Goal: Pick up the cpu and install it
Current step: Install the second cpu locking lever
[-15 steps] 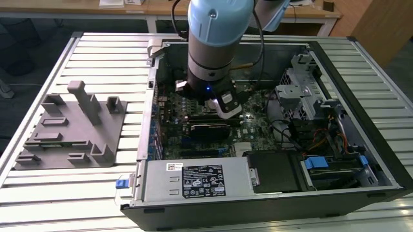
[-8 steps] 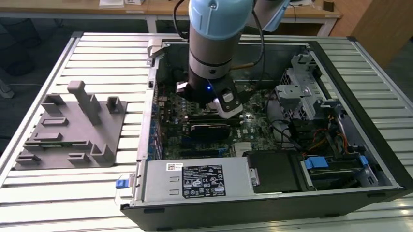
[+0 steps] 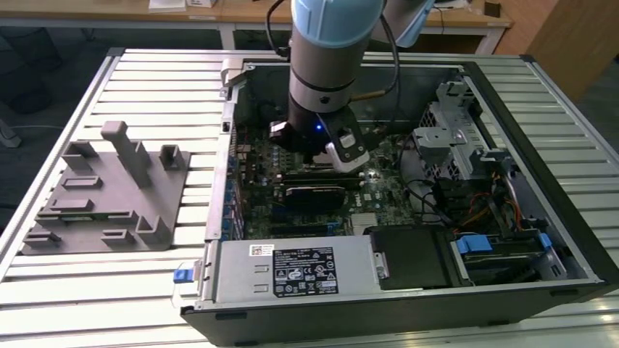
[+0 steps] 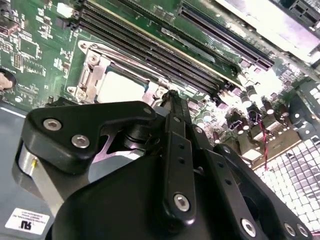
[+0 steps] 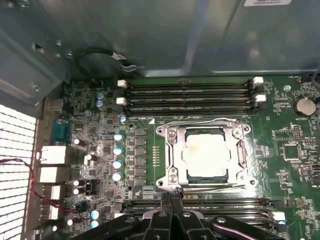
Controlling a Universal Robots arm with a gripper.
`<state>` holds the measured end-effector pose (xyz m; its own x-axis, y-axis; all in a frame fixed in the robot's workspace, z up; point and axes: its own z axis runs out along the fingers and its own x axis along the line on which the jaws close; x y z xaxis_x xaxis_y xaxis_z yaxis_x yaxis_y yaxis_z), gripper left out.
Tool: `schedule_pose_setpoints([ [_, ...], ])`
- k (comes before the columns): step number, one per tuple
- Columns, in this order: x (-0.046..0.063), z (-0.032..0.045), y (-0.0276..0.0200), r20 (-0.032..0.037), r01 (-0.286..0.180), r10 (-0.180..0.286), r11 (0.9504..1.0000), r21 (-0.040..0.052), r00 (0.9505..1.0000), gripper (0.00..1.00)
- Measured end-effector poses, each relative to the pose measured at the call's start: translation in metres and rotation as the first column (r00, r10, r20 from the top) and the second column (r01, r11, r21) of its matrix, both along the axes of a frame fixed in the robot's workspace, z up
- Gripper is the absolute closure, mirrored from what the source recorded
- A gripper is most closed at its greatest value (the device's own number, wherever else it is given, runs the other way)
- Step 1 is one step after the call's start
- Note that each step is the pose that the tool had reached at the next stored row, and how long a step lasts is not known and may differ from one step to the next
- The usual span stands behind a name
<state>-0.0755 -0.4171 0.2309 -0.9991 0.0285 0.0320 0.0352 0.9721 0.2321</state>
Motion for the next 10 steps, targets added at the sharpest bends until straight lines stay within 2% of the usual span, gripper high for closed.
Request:
schedule_pose_setpoints([
  [5, 0.006, -0.0002, 0.0076, 0.0, 0.0, 0.0, 0.9997, -0.0253, 1.0, 0.89],
  [10, 0.012, -0.0007, 0.0153, -0.0001, 0.0, 0.0, 0.999, -0.0452, 1.0, 0.89],
])
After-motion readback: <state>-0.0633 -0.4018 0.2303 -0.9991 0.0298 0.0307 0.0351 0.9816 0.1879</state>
